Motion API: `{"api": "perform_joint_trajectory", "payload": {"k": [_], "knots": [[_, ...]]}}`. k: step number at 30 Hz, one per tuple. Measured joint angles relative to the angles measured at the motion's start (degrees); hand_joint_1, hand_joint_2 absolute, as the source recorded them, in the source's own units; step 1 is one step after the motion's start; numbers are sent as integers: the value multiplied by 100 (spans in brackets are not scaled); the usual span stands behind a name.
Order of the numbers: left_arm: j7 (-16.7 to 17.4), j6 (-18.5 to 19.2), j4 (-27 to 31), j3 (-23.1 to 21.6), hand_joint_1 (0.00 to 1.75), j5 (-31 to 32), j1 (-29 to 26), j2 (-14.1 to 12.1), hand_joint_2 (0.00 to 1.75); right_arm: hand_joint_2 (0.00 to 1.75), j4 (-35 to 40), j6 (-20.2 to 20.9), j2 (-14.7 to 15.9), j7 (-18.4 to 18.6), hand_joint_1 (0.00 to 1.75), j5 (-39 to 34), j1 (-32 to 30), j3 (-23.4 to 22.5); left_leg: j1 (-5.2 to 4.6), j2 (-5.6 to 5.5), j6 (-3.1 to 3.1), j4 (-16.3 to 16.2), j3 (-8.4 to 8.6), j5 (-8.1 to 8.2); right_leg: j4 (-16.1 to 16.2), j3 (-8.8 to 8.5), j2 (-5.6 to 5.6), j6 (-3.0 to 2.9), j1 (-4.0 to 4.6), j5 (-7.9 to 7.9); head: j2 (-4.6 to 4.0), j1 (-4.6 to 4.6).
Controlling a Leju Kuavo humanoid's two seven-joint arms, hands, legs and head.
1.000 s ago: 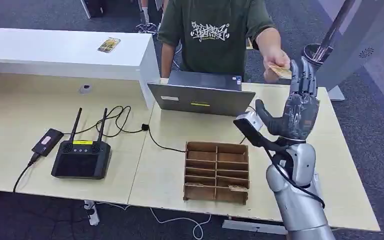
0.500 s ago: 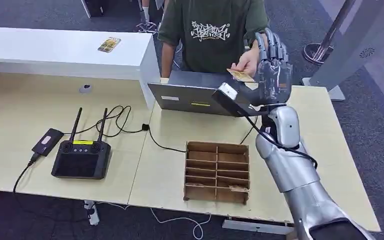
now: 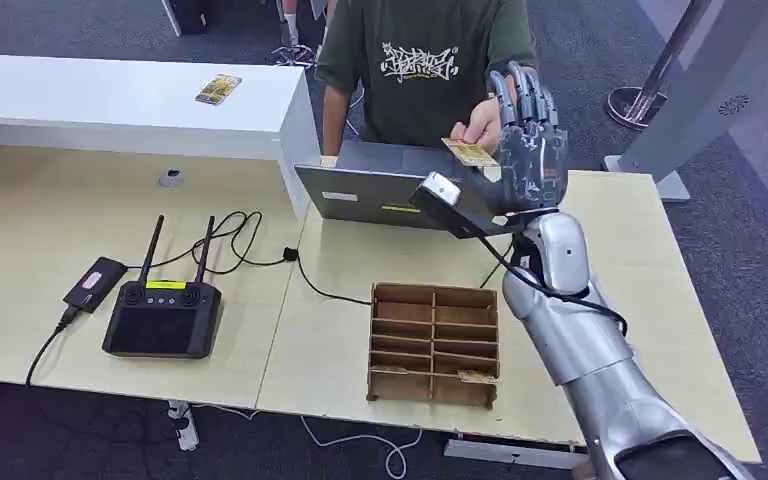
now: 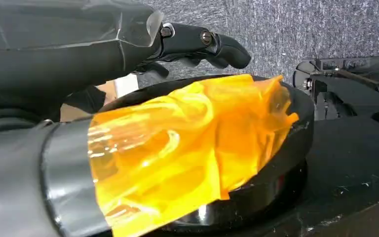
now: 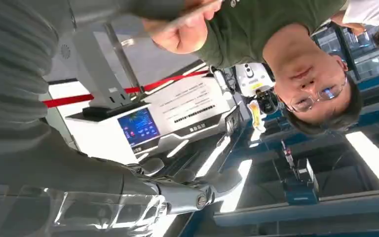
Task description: Pass the card to the sensor for recognition and then transmit it.
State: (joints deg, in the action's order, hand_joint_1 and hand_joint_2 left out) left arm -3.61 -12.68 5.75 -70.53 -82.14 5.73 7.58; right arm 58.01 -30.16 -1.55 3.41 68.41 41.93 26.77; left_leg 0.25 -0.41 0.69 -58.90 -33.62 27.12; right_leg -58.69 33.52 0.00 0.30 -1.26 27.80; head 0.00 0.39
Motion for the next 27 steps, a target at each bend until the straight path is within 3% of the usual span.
{"api": "perform_joint_trajectory", "payload": {"k": [23,27], "knots": [[9,-2,0,-2,0,-52,2,-2,0,175,-83,-9,0,-105,175,-175,-3,44,0,1,0,0,-1,0,0,1,0,0,0,0,0,2],[5,-2,0,-2,0,-90,1,-2,0,175,-72,67,0,-181,175,-493,-15,48,0,1,0,0,-1,0,0,1,0,0,0,0,0,2]]}}
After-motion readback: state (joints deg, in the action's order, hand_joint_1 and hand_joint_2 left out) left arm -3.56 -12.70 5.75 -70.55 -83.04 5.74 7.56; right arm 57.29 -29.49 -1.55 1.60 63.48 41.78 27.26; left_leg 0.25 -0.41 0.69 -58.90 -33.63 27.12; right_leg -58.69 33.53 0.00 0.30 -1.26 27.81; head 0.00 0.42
